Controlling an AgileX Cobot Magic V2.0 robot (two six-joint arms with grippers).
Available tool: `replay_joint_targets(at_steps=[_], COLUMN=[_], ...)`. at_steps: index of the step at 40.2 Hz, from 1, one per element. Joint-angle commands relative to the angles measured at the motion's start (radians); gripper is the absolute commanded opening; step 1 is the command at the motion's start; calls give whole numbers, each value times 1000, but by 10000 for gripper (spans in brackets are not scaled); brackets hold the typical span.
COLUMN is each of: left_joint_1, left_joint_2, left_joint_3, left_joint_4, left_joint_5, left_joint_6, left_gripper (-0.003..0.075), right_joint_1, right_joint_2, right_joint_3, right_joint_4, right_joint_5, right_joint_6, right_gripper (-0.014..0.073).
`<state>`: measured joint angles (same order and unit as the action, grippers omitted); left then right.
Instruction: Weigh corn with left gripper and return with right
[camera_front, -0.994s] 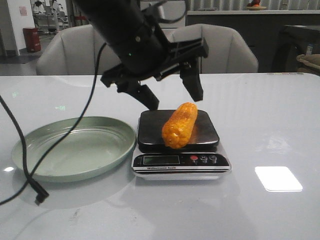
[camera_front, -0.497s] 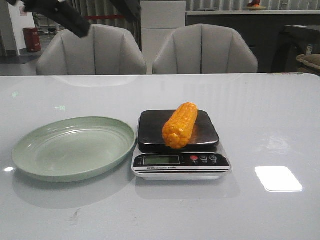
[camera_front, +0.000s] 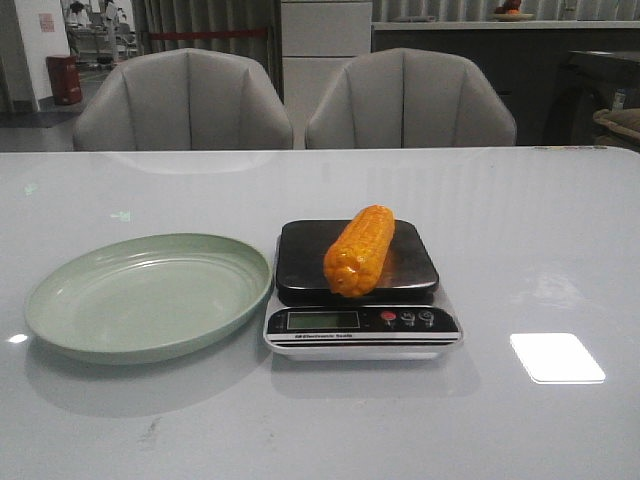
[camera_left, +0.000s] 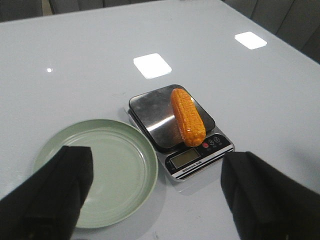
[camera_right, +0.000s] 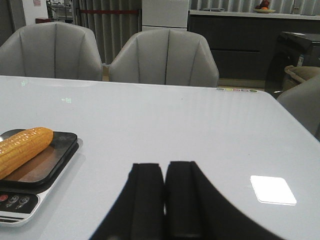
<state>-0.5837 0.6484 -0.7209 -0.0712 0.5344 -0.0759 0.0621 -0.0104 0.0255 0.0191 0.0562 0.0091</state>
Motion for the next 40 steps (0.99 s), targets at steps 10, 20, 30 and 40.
replay_joint_targets(at_steps=[10,20,30,40], left_joint_1=[0,0,0,0], left_joint_2=[-382,-586,-622,-622], left_joint_3=[180,281,290,290], left_joint_4=[48,77,88,88], left_joint_5=[-59,-72,-92,-92], left_joint_6=[99,121,122,122], left_gripper=[582,346,132,132], right_joint_1=[-6,-6,-6,-6], right_joint_2=[-19,-19,-19,-12], right_joint_3=[5,5,5,-49], right_joint_4=[-10,-10,-10,19], right_joint_5=[-81,-81,-81,-187], right_joint_6=[-2,-2,-2,41], right_gripper=[157,157,157,157])
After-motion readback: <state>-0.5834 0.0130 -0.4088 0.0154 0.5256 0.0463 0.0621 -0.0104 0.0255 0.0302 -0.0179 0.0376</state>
